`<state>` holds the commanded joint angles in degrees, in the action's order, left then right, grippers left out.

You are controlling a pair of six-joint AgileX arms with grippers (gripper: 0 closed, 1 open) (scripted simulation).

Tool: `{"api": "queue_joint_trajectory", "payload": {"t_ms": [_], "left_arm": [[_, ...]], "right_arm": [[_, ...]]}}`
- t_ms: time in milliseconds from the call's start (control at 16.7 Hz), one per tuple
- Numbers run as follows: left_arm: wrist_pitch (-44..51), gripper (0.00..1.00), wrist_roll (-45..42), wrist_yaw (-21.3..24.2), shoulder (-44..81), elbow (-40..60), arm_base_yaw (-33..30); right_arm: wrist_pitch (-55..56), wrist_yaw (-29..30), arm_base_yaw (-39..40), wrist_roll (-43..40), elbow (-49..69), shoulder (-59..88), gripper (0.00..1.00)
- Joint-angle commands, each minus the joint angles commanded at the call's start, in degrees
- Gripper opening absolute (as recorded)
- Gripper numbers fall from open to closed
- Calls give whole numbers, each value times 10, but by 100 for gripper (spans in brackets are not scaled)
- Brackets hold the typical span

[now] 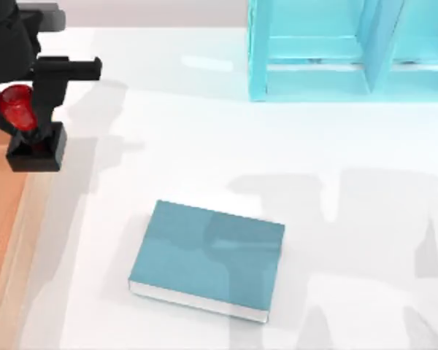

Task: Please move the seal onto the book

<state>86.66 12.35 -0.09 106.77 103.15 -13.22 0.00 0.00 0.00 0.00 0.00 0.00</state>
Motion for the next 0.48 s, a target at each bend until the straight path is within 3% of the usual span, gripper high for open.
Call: {"api": "queue_joint_trajectory", "payload": {"t_ms": [480], "left_arm": [[-117, 0, 227, 2, 47, -72, -233]], "right_arm": [[0, 0, 0, 0, 0, 0, 100]]}}
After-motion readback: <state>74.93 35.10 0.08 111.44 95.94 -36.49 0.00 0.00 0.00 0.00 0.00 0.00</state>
